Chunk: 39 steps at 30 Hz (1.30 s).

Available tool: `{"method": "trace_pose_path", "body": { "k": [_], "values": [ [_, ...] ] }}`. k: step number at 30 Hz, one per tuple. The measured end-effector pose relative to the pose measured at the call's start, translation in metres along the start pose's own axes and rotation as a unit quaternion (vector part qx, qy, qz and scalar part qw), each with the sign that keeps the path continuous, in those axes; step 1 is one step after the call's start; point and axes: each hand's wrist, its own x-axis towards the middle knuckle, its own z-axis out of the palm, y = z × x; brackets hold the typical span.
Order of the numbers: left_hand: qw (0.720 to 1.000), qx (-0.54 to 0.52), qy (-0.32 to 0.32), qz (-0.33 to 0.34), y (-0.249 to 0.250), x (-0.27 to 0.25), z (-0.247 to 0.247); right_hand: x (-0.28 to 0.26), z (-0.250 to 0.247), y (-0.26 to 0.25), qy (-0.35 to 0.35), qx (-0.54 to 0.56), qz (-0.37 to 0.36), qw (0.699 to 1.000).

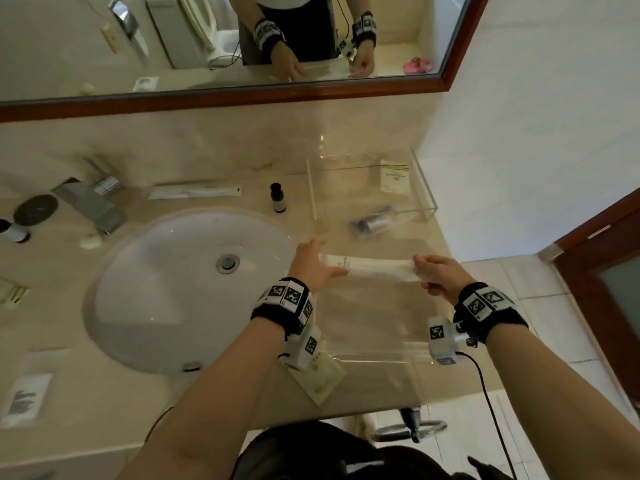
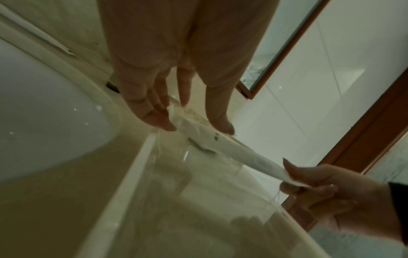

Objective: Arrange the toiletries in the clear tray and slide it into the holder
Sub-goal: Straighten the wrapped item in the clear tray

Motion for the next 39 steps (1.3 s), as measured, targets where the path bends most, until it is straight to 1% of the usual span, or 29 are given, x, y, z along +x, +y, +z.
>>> {"method": "trace_pose_path", "body": {
  "k": [2,3,6,8,11,13,15,20,22,25,29,31,33,35,39],
  "values": [
    [0.995,0.104,0.005,0.003,0.001,-0.004,0.014,-0.003,-0.006,0.002,-0.015,-0.027,0.004,1.000],
    [0.991,0.136,0.015,0.006,0.001,-0.006,0.020,-0.004,-0.007,0.002,-0.016,-0.047,0.001,0.999],
    [0.984,0.176,0.032,0.017,0.002,-0.009,0.030,-0.004,-0.007,0.001,-0.003,-0.128,-0.009,0.992],
    [0.976,0.211,0.042,0.024,0.002,-0.009,0.034,-0.001,-0.006,0.001,0.006,-0.204,-0.014,0.979],
    [0.954,0.288,0.070,0.038,0.001,-0.008,0.037,0.000,0.000,0.000,0.012,-0.351,-0.039,0.935],
    [0.938,0.333,0.090,0.042,-0.001,-0.008,0.036,0.002,0.006,0.001,0.013,-0.426,-0.054,0.903],
    [0.934,0.342,0.093,0.035,-0.002,-0.008,0.034,0.002,0.011,0.000,0.019,-0.477,-0.057,0.877],
    [0.934,0.347,0.077,0.036,-0.001,-0.006,0.035,-0.002,0.016,0.003,0.024,-0.520,-0.059,0.852],
    [0.940,0.333,0.064,0.031,-0.003,-0.007,0.038,-0.005,0.017,0.003,0.033,-0.534,-0.056,0.843],
    [0.948,0.313,0.047,0.030,-0.006,-0.007,0.040,-0.006,0.019,0.000,0.064,-0.571,-0.047,0.817],
    [0.945,0.322,0.035,0.037,-0.003,-0.004,0.037,-0.007,0.030,-0.003,0.101,-0.601,-0.033,0.792],
    [0.945,0.325,0.032,0.036,-0.001,-0.004,0.034,-0.007,0.034,-0.004,0.114,-0.609,-0.029,0.784],
    [0.944,0.324,0.036,0.037,-0.001,-0.004,0.032,-0.004,0.034,-0.004,0.111,-0.602,-0.033,0.790],
    [0.945,0.322,0.038,0.036,-0.001,-0.003,0.031,-0.002,0.034,-0.003,0.093,-0.589,-0.042,0.802],
    [0.948,0.315,0.028,0.024,0.001,0.000,0.028,0.003,0.034,-0.001,0.057,-0.579,-0.047,0.812]
  ]
}}
